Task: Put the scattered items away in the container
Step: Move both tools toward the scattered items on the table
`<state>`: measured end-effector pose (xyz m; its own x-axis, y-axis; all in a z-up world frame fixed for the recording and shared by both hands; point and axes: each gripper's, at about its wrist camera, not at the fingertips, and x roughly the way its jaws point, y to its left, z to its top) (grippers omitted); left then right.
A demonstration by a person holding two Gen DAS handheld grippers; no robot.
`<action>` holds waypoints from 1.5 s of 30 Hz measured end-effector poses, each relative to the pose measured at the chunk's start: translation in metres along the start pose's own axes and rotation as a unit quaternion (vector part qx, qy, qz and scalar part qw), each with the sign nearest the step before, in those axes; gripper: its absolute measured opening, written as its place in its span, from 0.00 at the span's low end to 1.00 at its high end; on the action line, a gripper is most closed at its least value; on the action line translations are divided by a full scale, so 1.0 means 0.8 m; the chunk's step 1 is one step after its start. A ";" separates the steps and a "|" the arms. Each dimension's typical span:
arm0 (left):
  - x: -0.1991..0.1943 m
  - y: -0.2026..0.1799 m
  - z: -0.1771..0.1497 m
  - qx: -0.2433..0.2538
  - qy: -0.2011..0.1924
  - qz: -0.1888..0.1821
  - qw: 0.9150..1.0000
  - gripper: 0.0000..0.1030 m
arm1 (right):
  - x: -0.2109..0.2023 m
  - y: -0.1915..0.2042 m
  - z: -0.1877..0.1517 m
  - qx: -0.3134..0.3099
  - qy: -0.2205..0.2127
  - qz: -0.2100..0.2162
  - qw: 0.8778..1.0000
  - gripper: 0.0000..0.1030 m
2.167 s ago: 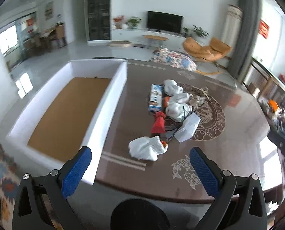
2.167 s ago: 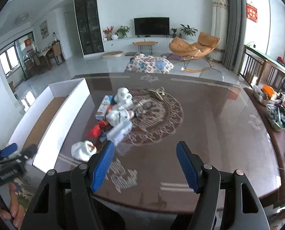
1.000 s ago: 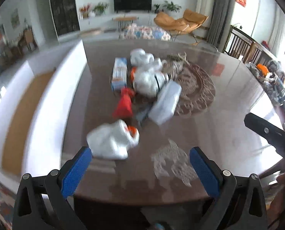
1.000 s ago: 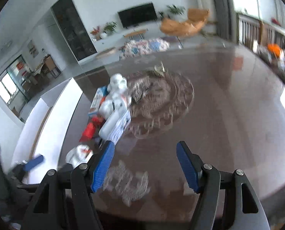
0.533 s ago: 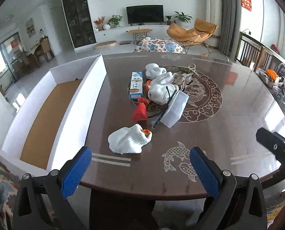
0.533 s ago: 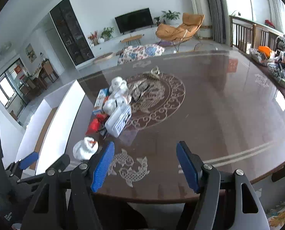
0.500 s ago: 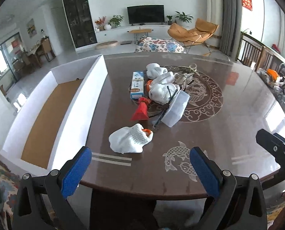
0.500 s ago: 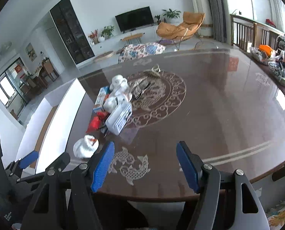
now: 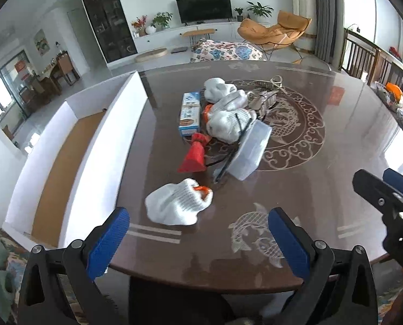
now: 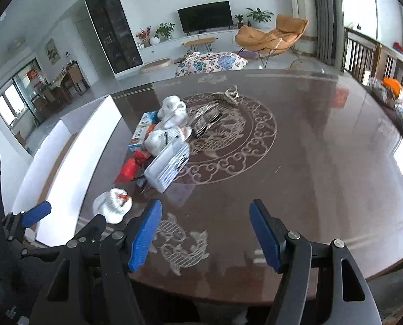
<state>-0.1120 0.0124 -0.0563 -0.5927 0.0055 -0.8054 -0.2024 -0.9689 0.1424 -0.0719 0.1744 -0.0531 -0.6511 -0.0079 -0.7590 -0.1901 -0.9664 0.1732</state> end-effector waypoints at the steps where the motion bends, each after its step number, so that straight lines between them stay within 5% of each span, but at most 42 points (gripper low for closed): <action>1: -0.001 -0.002 0.002 -0.001 0.001 -0.005 1.000 1.00 | 0.001 -0.002 0.002 0.001 0.002 -0.001 1.000 0.66; 11: 0.002 0.030 -0.018 -0.025 -0.009 -0.020 0.999 1.00 | -0.014 0.019 -0.022 -0.010 -0.025 -0.038 0.999 0.66; 17: 0.024 0.066 -0.036 -0.059 -0.006 -0.070 0.996 1.00 | -0.022 0.026 -0.058 -0.013 -0.044 -0.020 0.999 0.66; 20: 0.025 0.062 -0.042 -0.060 -0.013 -0.058 0.996 1.00 | 0.000 0.020 -0.060 -0.021 -0.039 -0.040 0.998 0.66; 24: 0.030 0.064 -0.052 -0.071 -0.012 -0.045 0.996 1.00 | 0.011 0.002 -0.057 0.033 -0.040 -0.011 0.999 0.66; 31: 0.039 0.062 -0.052 -0.026 0.040 -0.023 0.999 1.00 | 0.045 0.010 -0.045 0.048 0.091 -0.002 0.995 0.66; 45: 0.055 0.059 -0.045 0.021 0.036 -0.031 0.999 1.00 | 0.040 -0.008 -0.052 0.067 0.088 0.028 0.993 0.66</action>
<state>-0.1194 -0.0418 -0.1062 -0.5212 0.0457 -0.8522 -0.2698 -0.9562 0.1137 -0.0613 0.1697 -0.1046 -0.5264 -0.1168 -0.8422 -0.2605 -0.9207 0.2905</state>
